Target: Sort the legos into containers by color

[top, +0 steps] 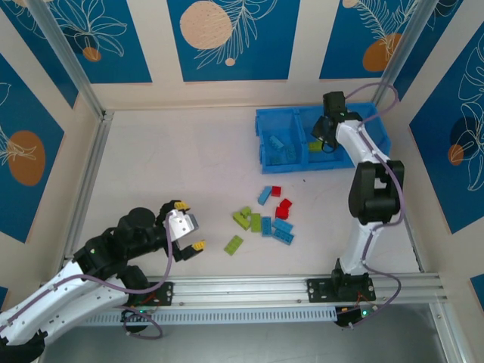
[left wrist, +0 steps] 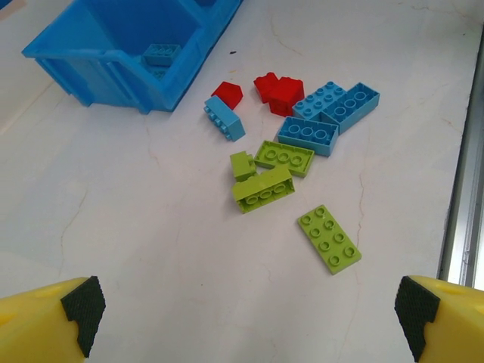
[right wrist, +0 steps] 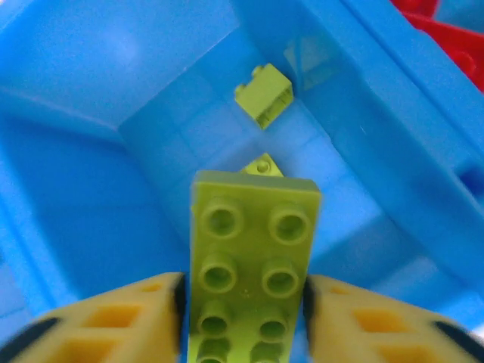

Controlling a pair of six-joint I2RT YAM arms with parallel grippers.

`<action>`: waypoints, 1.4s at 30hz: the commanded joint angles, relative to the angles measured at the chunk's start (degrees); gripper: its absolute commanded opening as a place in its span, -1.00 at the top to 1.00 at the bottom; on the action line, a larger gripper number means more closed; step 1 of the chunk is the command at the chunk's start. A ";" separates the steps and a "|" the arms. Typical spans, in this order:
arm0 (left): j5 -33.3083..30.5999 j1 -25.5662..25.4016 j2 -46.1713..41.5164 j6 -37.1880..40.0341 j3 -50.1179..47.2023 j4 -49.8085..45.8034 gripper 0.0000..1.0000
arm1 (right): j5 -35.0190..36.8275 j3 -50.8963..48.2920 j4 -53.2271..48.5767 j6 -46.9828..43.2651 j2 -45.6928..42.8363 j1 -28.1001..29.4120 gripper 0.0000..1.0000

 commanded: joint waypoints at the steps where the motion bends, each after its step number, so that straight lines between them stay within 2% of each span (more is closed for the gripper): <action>1: -0.87 0.51 -0.52 0.15 -0.52 -0.19 -1.00 | -1.93 7.88 -8.76 -1.32 0.09 0.11 -0.23; 4: -0.77 0.51 -0.52 0.22 -0.51 -0.19 -1.00 | -3.56 3.55 -8.45 0.32 -6.15 0.63 -0.26; 9: -0.23 0.54 -0.52 0.12 -0.41 -0.17 -1.00 | -5.19 -17.07 -2.23 4.14 -25.89 5.04 -0.28; 13: 0.92 0.52 0.03 0.02 -0.37 0.12 -1.00 | -4.12 -34.25 -0.46 7.04 -42.29 14.28 -0.34; 18: 3.04 0.58 0.90 -0.28 -0.28 0.65 -1.00 | -4.22 -50.31 -2.70 14.49 -53.17 27.71 -0.39; 21: 4.05 0.60 1.56 -0.37 -0.16 0.83 -1.00 | -5.62 -53.74 -5.53 17.66 -52.57 33.65 -0.44; 23: 4.35 0.56 1.98 -0.47 -0.10 0.78 -1.00 | -5.46 -54.43 -7.03 18.74 -50.24 37.87 -0.59; 25: 4.28 0.58 2.12 -0.41 0.03 0.73 -1.00 | -2.95 -54.52 -8.25 20.93 -47.13 41.39 -0.84; 27: 4.09 0.62 2.12 -0.36 0.01 0.59 -1.00 | -1.33 -54.44 -8.47 22.75 -44.07 42.55 -0.95; 30: 3.66 0.59 1.94 -0.35 0.01 0.43 -1.00 | 0.69 -55.02 -6.61 27.35 -40.65 43.25 -0.96; 34: 2.95 0.60 1.44 -0.36 -0.07 0.08 -1.00 | 1.46 -55.84 -3.95 32.48 -36.68 43.22 -0.87; 42: 3.08 0.60 1.15 -0.30 -0.13 0.42 -1.00 | 0.96 -58.09 0.47 35.90 -32.72 43.84 -0.69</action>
